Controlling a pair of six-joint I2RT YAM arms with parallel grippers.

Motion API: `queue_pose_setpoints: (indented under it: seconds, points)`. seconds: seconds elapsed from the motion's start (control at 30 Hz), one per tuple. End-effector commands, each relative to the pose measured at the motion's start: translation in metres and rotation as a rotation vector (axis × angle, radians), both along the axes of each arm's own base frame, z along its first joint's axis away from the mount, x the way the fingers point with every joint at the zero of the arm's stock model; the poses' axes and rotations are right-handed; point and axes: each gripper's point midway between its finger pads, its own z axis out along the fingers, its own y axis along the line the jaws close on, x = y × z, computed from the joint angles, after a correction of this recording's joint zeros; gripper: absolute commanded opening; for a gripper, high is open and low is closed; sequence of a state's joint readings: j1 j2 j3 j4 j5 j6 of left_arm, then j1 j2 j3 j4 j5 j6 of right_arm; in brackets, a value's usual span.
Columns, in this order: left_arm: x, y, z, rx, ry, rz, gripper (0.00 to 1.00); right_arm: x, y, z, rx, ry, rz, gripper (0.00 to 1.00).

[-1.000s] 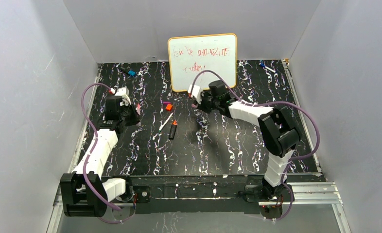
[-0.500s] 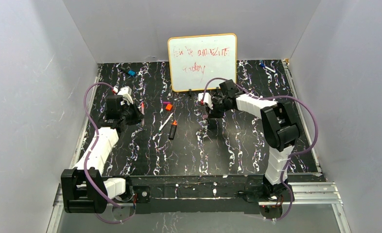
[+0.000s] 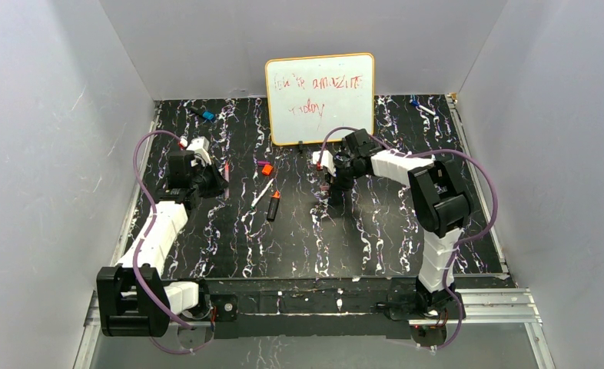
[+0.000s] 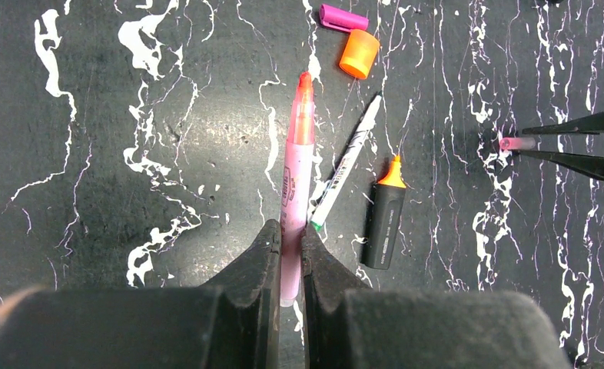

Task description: Insert the pens into the pen caps

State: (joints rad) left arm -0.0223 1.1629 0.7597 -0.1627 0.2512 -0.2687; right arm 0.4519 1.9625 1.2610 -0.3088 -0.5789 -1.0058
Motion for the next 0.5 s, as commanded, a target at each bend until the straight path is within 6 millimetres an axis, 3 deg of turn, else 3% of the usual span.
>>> queue_pose_setpoints:
  seconds: [0.0, 0.1, 0.3, 0.33, 0.37, 0.47]
  points:
    - [-0.004, -0.002, -0.005, -0.006, 0.013, -0.021, 0.0, 0.005, -0.003, 0.022, 0.007, -0.107, 0.016, 0.34]
    - [-0.003, -0.003, -0.005, -0.007, 0.011, -0.027, 0.0, 0.007, -0.004, 0.05, 0.042, -0.165, -0.004, 0.34]
    - [-0.003, -0.007, -0.001, -0.023, -0.001, -0.044, 0.0, 0.013, -0.003, 0.113, 0.17, -0.265, -0.149, 0.46]
    - [-0.002, -0.009, 0.0, -0.028, -0.005, -0.051, 0.0, 0.016, -0.001, 0.125, 0.213, -0.266, -0.197, 0.56]
    - [-0.002, -0.01, 0.001, -0.033, -0.008, -0.057, 0.0, 0.018, 0.0, 0.136, 0.257, -0.25, -0.261, 0.78]
    - [-0.002, -0.019, 0.005, -0.043, -0.023, -0.1, 0.0, 0.018, 0.008, 0.168, 0.427, -0.119, -0.456, 0.98]
